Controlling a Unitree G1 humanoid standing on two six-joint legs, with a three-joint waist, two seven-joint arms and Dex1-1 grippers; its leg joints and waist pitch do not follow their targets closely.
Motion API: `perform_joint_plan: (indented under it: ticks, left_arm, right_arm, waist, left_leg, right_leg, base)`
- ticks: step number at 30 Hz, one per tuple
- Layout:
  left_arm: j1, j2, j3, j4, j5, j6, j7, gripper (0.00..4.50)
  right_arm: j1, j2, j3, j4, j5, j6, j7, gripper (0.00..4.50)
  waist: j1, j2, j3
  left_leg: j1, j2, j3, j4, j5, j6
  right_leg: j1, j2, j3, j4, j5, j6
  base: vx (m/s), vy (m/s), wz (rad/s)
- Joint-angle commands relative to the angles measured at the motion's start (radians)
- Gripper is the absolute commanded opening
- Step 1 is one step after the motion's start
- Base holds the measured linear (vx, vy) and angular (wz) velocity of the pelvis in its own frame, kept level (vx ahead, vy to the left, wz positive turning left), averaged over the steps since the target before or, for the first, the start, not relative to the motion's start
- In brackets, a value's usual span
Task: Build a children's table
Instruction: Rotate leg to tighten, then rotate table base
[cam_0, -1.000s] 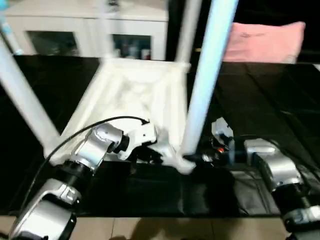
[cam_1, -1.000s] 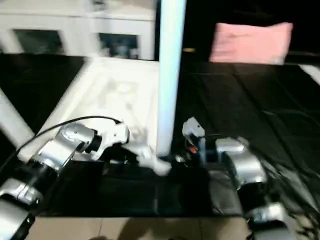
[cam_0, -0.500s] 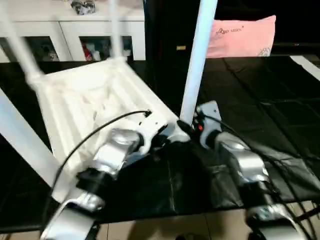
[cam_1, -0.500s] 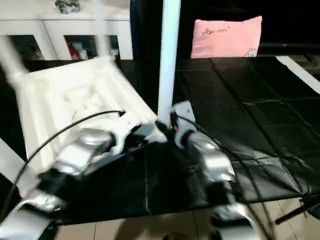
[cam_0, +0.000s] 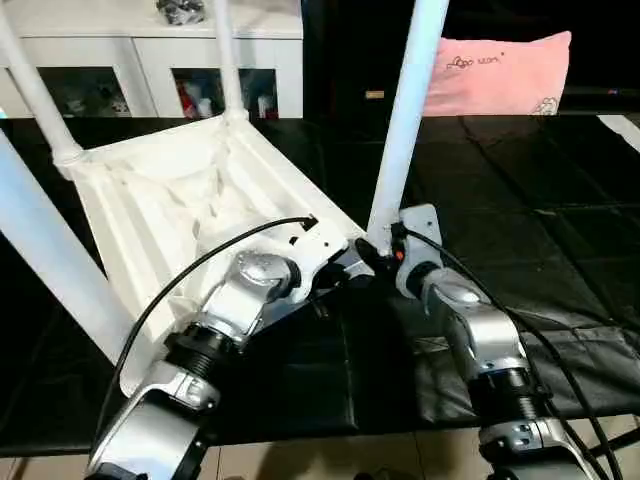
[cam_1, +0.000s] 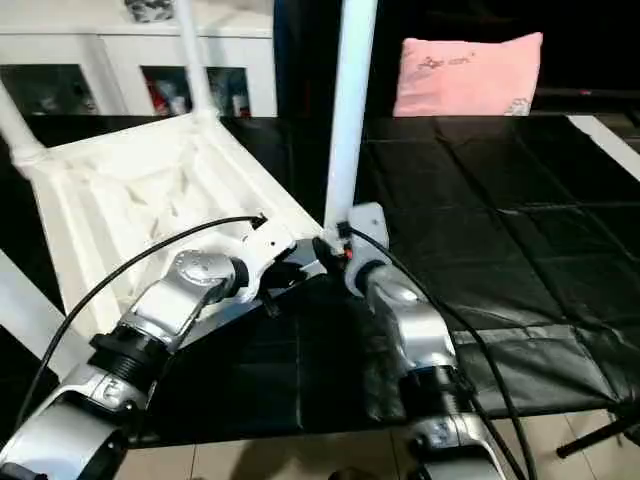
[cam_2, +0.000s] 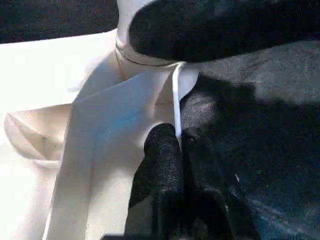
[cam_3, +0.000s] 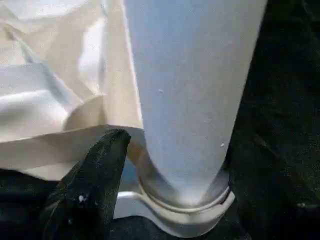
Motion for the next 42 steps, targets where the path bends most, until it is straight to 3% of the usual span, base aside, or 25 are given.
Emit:
perform_joint_plan:
  ticks: [1, 5, 10, 11, 16, 19, 24, 25, 29, 31, 32, 34, 36, 38, 39, 40, 41, 42]
  left_arm:
    - [-0.010, 0.042, -0.023, 0.018, 0.025, -0.108, -0.032, 0.00]
    - [0.005, 0.087, -0.053, 0.020, 0.050, -0.187, -0.061, 0.00]
    - [-0.003, 0.111, -0.041, 0.043, 0.048, -0.232, -0.049, 0.00]
    - [-0.007, 0.115, -0.035, 0.052, 0.043, -0.247, -0.043, 0.28]
    - [-0.011, 0.114, -0.009, 0.047, 0.018, -0.251, -0.034, 0.60]
    - [0.012, 0.117, 0.008, -0.015, -0.010, -0.237, -0.051, 0.89]
    - [0.091, 0.135, 0.055, -0.179, -0.101, -0.143, -0.116, 1.31]
    - [0.109, 0.141, 0.065, -0.217, -0.125, -0.121, -0.130, 1.31]
    - [0.183, 0.159, 0.110, -0.378, -0.239, -0.013, -0.176, 1.69]
    - [0.251, 0.189, 0.137, -0.517, -0.336, 0.095, -0.224, 1.80]
    - [0.273, 0.203, 0.140, -0.554, -0.356, 0.121, -0.238, 1.90]
    - [0.342, 0.253, 0.147, -0.655, -0.407, 0.198, -0.278, 2.12]
    - [0.412, 0.312, 0.145, -0.740, -0.441, 0.266, -0.309, 2.27]
    - [0.492, 0.373, 0.150, -0.825, -0.470, 0.332, -0.328, 2.47]
    - [0.522, 0.393, 0.156, -0.857, -0.485, 0.359, -0.331, 2.57]
    - [0.559, 0.413, 0.169, -0.895, -0.505, 0.387, -0.329, 2.57]
    - [0.581, 0.425, 0.178, -0.919, -0.517, 0.404, -0.327, 2.72]
    - [0.581, 0.425, 0.178, -0.919, -0.517, 0.404, -0.327, 2.72]
  right_arm:
    - [0.053, -0.043, -0.026, -0.092, 0.067, -0.030, 0.103, 3.62]
    - [0.115, -0.123, -0.018, -0.173, 0.100, -0.076, 0.233, 3.95]
    - [0.163, -0.210, -0.042, -0.270, 0.192, -0.010, 0.369, 4.39]
    - [0.171, -0.232, -0.041, -0.294, 0.210, 0.000, 0.399, 4.49]
    - [0.172, -0.253, -0.016, -0.339, 0.250, 0.021, 0.455, 4.50]
    - [0.164, -0.243, 0.011, -0.371, 0.279, 0.066, 0.471, 4.50]
    - [0.143, -0.218, 0.025, -0.397, 0.329, 0.102, 0.480, 4.50]
    - [0.135, -0.212, 0.023, -0.392, 0.333, 0.102, 0.475, 4.50]
    - [0.092, -0.178, 0.001, -0.364, 0.360, 0.124, 0.445, 4.50]
    - [0.058, -0.152, -0.010, -0.346, 0.378, 0.139, 0.421, 4.50]
    - [0.049, -0.146, -0.011, -0.340, 0.380, 0.140, 0.414, 4.50]
    - [0.015, -0.131, -0.007, -0.299, 0.363, 0.129, 0.388, 4.50]
    - [-0.032, -0.113, -0.007, -0.225, 0.325, 0.107, 0.341, 4.50]
    - [-0.080, -0.097, -0.012, -0.147, 0.286, 0.072, 0.286, 4.50]
    - [-0.097, -0.093, -0.015, -0.119, 0.273, 0.063, 0.264, 4.50]
    - [-0.114, -0.088, -0.022, -0.093, 0.270, 0.056, 0.248, 4.50]
    - [-0.124, -0.086, -0.027, -0.078, 0.269, 0.053, 0.240, 4.50]
    - [-0.124, -0.086, -0.027, -0.078, 0.269, 0.053, 0.240, 4.50]
  waist:
    - [0.008, -0.009, -0.064]
    - [0.017, -0.011, -0.062]
    - [0.028, -0.019, -0.062]
    - [0.030, -0.018, -0.062]
    - [0.031, -0.022, -0.060]
    - [0.031, -0.022, -0.061]
    - [0.034, -0.020, -0.063]
    - [0.033, -0.020, -0.062]
    - [0.032, -0.017, -0.061]
    - [0.032, -0.016, -0.059]
    - [0.028, -0.017, -0.055]
    - [0.027, -0.014, -0.055]
    - [0.018, -0.020, -0.050]
    - [0.019, -0.015, -0.048]
    - [0.016, -0.019, -0.047]
    - [0.011, -0.036, -0.047]
    - [0.014, -0.024, -0.043]
    - [0.014, -0.020, -0.042]
  left_leg:
    - [-0.001, 0.016, -0.004, -0.063, -0.222, 0.054]
    - [-0.003, 0.018, -0.006, -0.066, -0.224, 0.061]
    - [-0.002, 0.020, -0.004, -0.064, -0.208, 0.072]
    - [-0.004, 0.020, -0.004, -0.064, -0.202, 0.074]
    - [-0.005, 0.015, -0.002, -0.061, -0.208, 0.071]
    - [-0.005, 0.020, -0.006, -0.063, -0.201, 0.067]
    - [-0.002, 0.029, -0.005, -0.065, -0.181, 0.059]
    - [-0.006, 0.028, -0.005, -0.066, -0.177, 0.060]
    - [-0.001, 0.028, -0.003, -0.066, -0.186, 0.044]
    - [0.000, 0.030, -0.003, -0.067, -0.190, 0.037]
    - [-0.003, 0.028, -0.002, -0.070, -0.199, 0.034]
    - [0.003, 0.027, -0.002, -0.069, -0.218, 0.024]
    - [0.002, 0.024, -0.003, -0.073, -0.240, 0.012]
    - [0.009, 0.024, -0.002, -0.071, -0.251, 0.006]
    - [0.008, 0.025, -0.005, -0.074, -0.263, -0.003]
    - [0.006, 0.025, -0.004, -0.075, -0.265, -0.005]
    - [0.012, 0.026, -0.005, -0.077, -0.276, -0.011]
    - [0.021, 0.025, -0.003, -0.075, -0.294, -0.018]
  right_leg:
    - [0.056, -0.066, 0.054, -0.094, -0.372, -0.110]
    - [0.055, -0.066, 0.052, -0.096, -0.399, -0.087]
    - [0.054, -0.066, 0.053, -0.093, -0.395, -0.089]
    - [0.055, -0.067, 0.053, -0.091, -0.390, -0.090]
    - [0.050, -0.069, 0.048, -0.102, -0.474, -0.063]
    - [0.050, -0.069, 0.049, -0.098, -0.446, -0.074]
    - [0.051, -0.073, 0.055, -0.078, -0.343, -0.134]
    - [0.052, -0.073, 0.055, -0.079, -0.340, -0.137]
    - [0.048, -0.073, 0.057, -0.074, -0.343, -0.151]
    - [0.047, -0.074, 0.058, -0.073, -0.353, -0.154]
    - [0.045, -0.068, 0.057, -0.077, -0.369, -0.150]
    - [0.042, -0.067, 0.058, -0.077, -0.390, -0.138]
    - [0.039, -0.064, 0.056, -0.081, -0.452, -0.118]
    - [0.033, -0.064, 0.060, -0.085, -0.474, -0.105]
    - [0.032, -0.065, 0.059, -0.080, -0.482, -0.107]
    - [0.032, -0.063, 0.059, -0.081, -0.488, -0.104]
    - [0.029, -0.063, 0.060, -0.083, -0.497, -0.104]
    - [0.022, -0.058, 0.061, -0.087, -0.488, -0.099]
  base:
    - [0.000, 0.000, 0.00]
    - [0.000, 0.000, 0.00]
    - [0.000, 0.000, 0.00]
    - [0.000, 0.000, 0.00]
    - [0.000, 0.000, 0.00]
    - [0.000, 0.000, 0.00]
    - [0.000, 0.000, 0.00]
    - [0.000, 0.000, 0.00]
    - [0.000, 0.000, 0.00]
    - [0.000, 0.000, 0.00]
    - [0.000, 0.000, 0.00]
    - [0.000, 0.000, 0.00]
    - [0.000, 0.000, 0.00]
    - [0.000, 0.000, 0.00]
    - [0.000, 0.000, 0.00]
    - [0.000, 0.000, 0.00]
    - [0.000, 0.000, 0.00]
    - [0.000, 0.000, 0.00]
